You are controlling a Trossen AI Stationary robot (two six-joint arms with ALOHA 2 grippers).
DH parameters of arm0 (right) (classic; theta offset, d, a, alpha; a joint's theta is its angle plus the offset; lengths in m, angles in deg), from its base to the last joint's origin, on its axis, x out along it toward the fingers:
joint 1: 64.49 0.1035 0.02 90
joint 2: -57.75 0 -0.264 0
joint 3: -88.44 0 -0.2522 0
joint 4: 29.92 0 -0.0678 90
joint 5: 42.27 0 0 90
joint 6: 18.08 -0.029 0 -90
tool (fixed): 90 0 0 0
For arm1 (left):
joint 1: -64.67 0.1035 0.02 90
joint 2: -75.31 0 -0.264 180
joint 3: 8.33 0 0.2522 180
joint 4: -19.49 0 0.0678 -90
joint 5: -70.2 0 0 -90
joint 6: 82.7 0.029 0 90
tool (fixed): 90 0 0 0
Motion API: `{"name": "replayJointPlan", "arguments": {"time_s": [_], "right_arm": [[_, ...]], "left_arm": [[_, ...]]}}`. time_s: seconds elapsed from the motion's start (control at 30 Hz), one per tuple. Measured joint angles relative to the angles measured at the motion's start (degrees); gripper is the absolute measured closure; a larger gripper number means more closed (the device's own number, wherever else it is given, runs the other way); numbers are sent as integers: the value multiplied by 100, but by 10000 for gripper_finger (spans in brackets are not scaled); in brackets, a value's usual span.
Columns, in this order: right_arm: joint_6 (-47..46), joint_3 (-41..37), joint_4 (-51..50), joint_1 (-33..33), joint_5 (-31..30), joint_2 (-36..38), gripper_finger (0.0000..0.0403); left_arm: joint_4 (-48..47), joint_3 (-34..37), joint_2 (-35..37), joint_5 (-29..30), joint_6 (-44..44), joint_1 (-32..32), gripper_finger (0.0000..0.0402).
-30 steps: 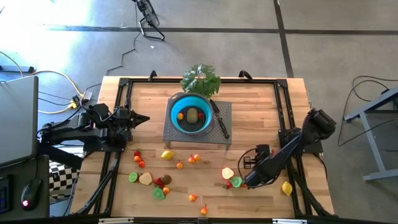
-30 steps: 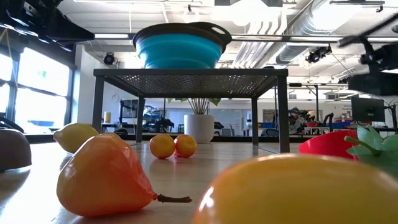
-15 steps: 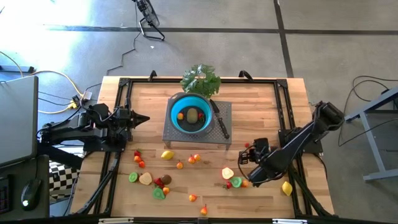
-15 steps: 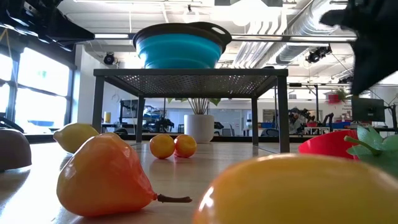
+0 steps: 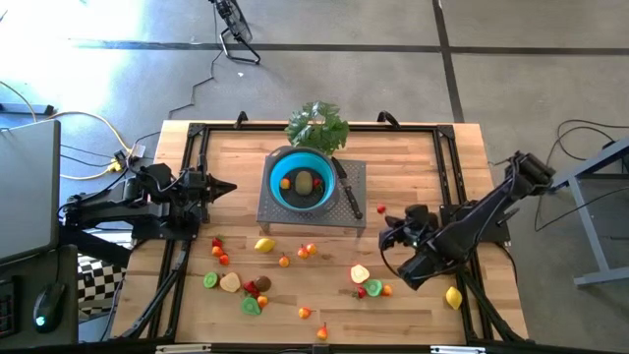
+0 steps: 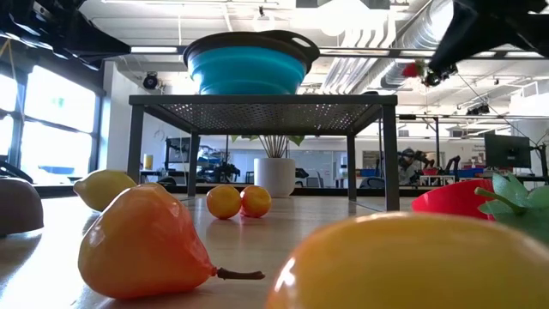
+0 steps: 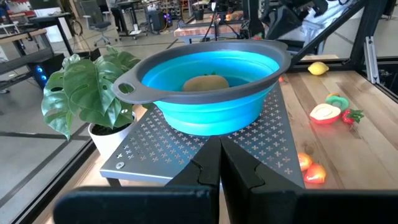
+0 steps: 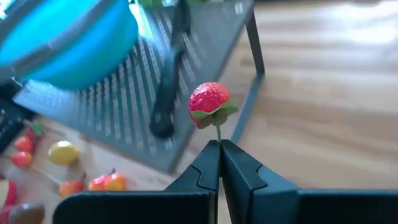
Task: Pick & Place Fruit
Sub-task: Put the strawberry into the blue strainer bowl on to the shelf
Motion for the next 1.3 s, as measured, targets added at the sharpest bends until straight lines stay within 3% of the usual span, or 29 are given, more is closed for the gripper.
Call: {"name": "replayJointPlan", "arguments": {"time_s": [0.47,0.6,0.77,0.87,1.03,1.13,1.3], "right_arm": [[2008,0,211,-1081,-1007,719,400],[3215,0,961,-1417,-1293,957,400],[5664,0,2951,-1892,-1327,1138,400],[7320,0,4390,-2180,-941,1128,400],[9354,0,6472,-2710,425,986,400],[9812,0,7093,-2956,1197,871,400],[9821,0,7270,-3231,1781,673,400]], "left_arm": [[35,0,-2,14,2,-1,402],[149,0,-1,248,2,-1,402],[425,0,-2,568,6,-1,402],[446,0,-2,577,0,-1,402],[340,0,-2,577,-193,-1,402],[260,0,-2,579,-280,-1,402],[264,0,-2,579,-286,0,402]]}}
